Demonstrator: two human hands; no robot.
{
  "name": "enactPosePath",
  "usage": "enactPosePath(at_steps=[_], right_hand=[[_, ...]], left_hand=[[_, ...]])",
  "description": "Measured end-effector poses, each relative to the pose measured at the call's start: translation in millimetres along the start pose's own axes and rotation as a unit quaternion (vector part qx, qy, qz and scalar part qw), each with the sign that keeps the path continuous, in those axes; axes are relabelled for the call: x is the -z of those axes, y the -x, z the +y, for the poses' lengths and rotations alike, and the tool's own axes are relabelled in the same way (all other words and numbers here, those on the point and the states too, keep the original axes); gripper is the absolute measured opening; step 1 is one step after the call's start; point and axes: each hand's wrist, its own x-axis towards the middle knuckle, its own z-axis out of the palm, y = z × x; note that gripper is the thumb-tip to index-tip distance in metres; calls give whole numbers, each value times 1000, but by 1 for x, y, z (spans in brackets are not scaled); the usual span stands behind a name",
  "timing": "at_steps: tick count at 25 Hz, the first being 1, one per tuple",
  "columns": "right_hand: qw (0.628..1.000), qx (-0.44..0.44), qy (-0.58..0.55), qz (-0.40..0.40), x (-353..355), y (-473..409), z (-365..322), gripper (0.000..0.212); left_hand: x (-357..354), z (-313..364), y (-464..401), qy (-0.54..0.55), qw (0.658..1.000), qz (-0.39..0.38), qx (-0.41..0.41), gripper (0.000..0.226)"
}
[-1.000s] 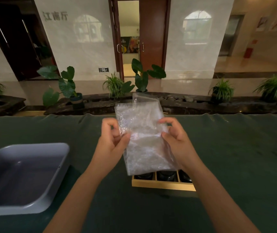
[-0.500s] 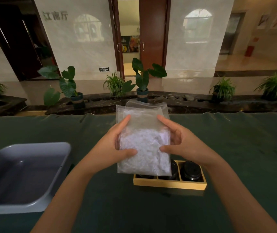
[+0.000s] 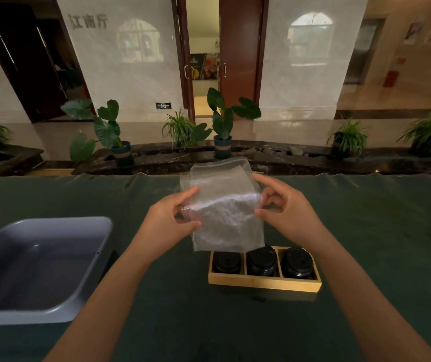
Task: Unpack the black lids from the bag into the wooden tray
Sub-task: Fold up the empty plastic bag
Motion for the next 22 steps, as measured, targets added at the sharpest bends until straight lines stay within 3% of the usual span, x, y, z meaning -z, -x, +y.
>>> enactPosePath(at_steps=[2, 5, 8, 9, 11, 13, 19, 22], right_hand=[[1000, 6, 21, -16, -2, 3, -1, 67], [993, 23, 116, 23, -6, 5, -2, 32], [994, -1, 90, 57, -2, 7, 0, 11], [999, -30, 17, 31, 1, 9, 0, 10], [987, -91, -125, -40, 4, 17, 2, 30], [982, -111, -141, -56, 7, 29, 5, 43], [969, -159, -187, 20, 47, 103, 30, 25], [952, -216, -178, 127, 73, 171, 46, 16]], left_hand=[[-1, 2, 1, -78, 996, 16, -40, 51], [-4, 5, 0, -116, 989, 36, -89, 22], [-8, 10, 0, 3, 999, 18, -40, 16], [-11, 12, 1, 73, 997, 1, -13, 21], [-19, 15, 4, 158, 987, -8, 19, 24], [-29, 17, 3, 186, 982, -21, 35, 24], [-83, 20, 7, 266, 940, -181, 116, 20], [-144, 30, 20, 270, 903, -300, 147, 19]])
